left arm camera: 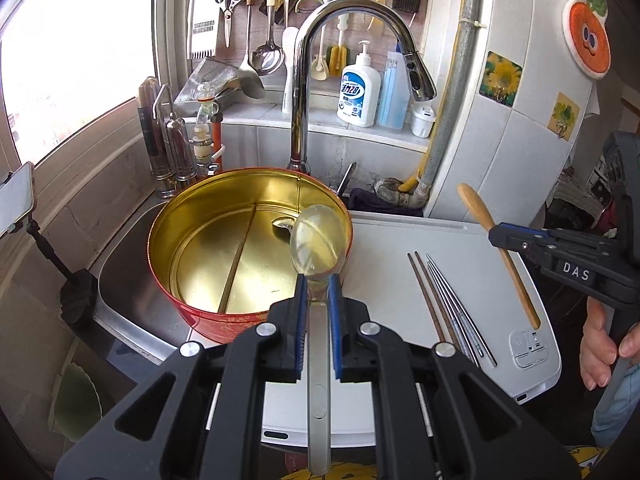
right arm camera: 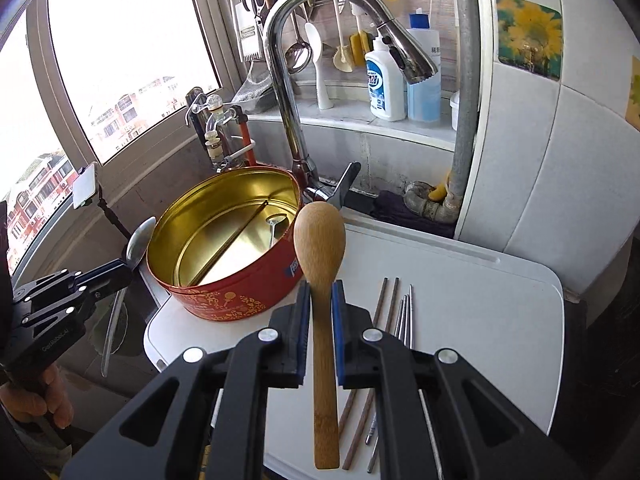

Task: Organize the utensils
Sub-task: 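Lift and carry the grey spoon and wooden spoon with both tools into the tin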

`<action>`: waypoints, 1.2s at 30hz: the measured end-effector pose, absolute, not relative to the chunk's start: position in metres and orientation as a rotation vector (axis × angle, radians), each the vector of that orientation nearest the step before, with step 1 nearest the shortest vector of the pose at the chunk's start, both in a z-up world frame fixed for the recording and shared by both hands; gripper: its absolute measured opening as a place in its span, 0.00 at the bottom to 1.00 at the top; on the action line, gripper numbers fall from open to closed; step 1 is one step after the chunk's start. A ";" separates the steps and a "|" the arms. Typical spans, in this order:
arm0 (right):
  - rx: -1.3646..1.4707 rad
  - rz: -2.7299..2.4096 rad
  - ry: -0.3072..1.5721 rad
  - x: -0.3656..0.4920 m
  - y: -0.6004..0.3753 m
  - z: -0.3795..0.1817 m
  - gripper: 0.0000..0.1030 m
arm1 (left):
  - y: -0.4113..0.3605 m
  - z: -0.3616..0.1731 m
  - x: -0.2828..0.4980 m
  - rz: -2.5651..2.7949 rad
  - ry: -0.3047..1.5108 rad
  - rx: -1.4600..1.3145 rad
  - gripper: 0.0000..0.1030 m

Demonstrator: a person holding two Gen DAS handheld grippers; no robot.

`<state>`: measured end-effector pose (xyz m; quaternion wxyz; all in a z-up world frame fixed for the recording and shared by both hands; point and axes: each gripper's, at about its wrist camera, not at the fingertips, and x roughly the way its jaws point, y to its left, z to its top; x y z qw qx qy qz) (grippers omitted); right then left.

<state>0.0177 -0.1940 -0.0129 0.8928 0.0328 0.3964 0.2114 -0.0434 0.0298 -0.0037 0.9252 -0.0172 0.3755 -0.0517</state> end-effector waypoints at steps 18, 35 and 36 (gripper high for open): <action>0.014 0.521 0.881 0.093 -0.052 0.004 0.11 | 0.130 -0.001 0.037 -0.126 0.752 -0.107 0.10; 0.047 0.485 1.096 0.176 -0.018 -0.073 0.11 | 0.133 -0.076 0.139 -0.181 0.946 -0.089 0.10; 0.050 0.483 1.113 0.180 -0.017 -0.080 0.11 | 0.132 -0.081 0.142 -0.181 0.959 -0.086 0.10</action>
